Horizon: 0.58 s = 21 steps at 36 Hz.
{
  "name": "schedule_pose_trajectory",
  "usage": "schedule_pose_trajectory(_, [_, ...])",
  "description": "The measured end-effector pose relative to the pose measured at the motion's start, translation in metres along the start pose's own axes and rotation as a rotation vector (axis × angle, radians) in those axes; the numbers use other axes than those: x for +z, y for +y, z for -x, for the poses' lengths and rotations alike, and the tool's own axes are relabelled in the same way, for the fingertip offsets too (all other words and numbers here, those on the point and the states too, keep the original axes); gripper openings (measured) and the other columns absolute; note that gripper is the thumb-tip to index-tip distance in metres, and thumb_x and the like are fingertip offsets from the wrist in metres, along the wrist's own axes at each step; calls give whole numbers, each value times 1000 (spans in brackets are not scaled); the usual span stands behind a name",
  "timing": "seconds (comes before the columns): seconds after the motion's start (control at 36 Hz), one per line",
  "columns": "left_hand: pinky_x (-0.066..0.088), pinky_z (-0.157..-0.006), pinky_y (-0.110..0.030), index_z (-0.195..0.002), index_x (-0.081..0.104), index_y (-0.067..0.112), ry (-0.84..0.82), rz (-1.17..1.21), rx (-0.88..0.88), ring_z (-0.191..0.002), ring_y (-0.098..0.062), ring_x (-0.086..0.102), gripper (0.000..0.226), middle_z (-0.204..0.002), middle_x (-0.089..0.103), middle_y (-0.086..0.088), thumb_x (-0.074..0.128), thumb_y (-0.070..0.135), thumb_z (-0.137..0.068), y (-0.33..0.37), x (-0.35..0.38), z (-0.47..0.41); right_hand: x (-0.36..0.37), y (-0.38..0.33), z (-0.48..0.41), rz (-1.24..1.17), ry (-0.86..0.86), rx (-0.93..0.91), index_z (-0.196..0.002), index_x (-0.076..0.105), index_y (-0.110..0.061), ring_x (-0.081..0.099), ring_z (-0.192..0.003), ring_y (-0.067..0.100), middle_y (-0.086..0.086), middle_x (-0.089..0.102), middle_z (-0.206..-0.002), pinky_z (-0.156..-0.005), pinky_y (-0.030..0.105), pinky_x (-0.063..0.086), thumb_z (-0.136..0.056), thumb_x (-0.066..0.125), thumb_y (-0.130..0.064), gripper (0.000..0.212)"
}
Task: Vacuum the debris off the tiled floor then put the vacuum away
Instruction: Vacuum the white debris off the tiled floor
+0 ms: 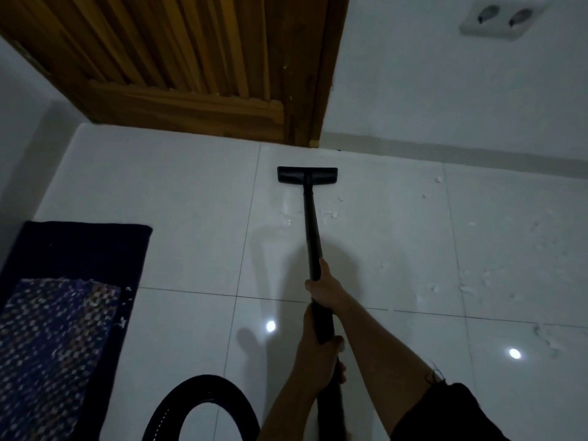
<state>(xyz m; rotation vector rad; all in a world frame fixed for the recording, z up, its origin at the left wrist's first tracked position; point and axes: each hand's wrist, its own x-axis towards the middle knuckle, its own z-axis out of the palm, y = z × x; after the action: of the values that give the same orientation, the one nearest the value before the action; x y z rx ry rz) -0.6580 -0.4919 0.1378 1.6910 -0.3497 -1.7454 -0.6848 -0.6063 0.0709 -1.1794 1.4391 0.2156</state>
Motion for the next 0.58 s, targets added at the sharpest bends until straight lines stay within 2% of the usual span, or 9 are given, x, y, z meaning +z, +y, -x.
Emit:
schedule_pose_trajectory(0.28, [42, -37, -22, -146, 18, 35, -22, -8, -11, -33, -10, 47, 77, -66, 51, -8, 45, -6, -87, 3, 42, -3, -38, 25, 4, -47, -6, 6, -152, -4, -25, 54, -88, 25, 24, 53, -129, -72, 30, 42, -93, 44, -15, 76])
schedule_pose_trajectory(0.58, [42, -39, -22, -143, 23, 34, -10, -10, -30, -35, -11, 47, 73, -69, 52, -9, 46, -5, -86, -8, 72, 18, -51, 53, 26, -59, -12, 6, -152, -4, -24, 54, -94, 25, 20, 49, -134, -81, 31, 42, -94, 44, -16, 76])
